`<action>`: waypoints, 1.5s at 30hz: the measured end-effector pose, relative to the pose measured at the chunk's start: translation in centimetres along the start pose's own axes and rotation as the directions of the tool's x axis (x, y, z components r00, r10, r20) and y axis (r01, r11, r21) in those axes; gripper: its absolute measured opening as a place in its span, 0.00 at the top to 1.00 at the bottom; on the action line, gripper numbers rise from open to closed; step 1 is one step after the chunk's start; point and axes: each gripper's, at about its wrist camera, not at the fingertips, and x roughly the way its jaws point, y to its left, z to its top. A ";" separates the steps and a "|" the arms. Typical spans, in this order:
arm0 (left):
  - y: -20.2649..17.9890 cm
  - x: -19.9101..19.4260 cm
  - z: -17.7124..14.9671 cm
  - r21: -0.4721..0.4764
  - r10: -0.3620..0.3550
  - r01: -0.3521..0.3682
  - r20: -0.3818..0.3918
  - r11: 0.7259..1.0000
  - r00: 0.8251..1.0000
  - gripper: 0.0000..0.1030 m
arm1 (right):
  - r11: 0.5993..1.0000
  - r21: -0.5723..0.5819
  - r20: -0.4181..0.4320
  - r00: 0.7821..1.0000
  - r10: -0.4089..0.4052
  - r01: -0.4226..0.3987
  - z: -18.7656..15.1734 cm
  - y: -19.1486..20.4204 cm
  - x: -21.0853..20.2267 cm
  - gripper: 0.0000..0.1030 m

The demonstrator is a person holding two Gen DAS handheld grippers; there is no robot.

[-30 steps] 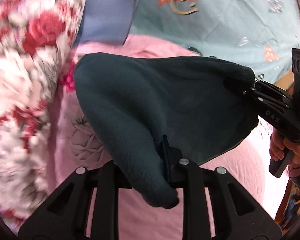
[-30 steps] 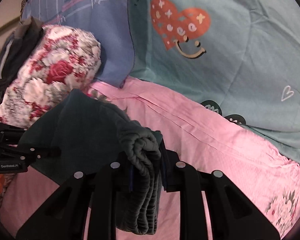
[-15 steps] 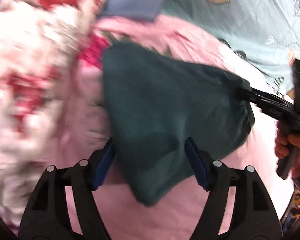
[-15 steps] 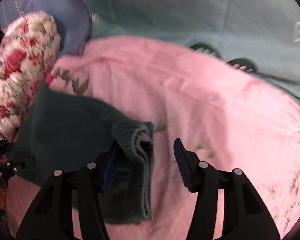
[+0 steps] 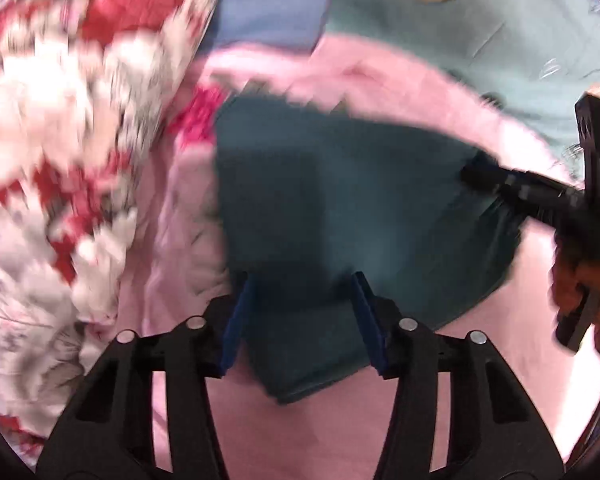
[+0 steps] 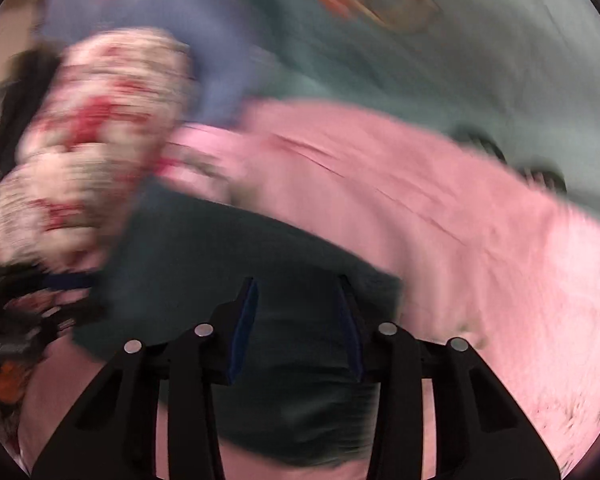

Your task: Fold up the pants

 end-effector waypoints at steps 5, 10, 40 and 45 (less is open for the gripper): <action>-1.0 -0.1 -0.6 0.087 0.070 -0.071 0.016 0.994 0.997 0.52 | 0.980 0.170 -0.010 0.994 0.109 -0.105 0.3 -3.1 -0.3 1.00; -0.6 -3.8 -0.1 0.018 0.078 -0.080 0.093 0.997 0.993 0.37 | 0.996 0.018 0.080 0.993 0.086 -0.088 -0.8 0.9 -6.4 0.85; -4.7 -14.4 -1.0 -0.029 0.224 -0.222 0.113 0.975 0.968 0.02 | 0.993 0.071 0.081 0.991 -0.103 0.097 -7.1 7.0 -16.2 0.01; -6.1 -18.7 -3.3 -0.016 0.206 -0.206 0.147 0.978 0.967 0.02 | 0.986 0.044 0.090 0.982 -0.165 0.162 -8.8 9.0 -19.6 0.01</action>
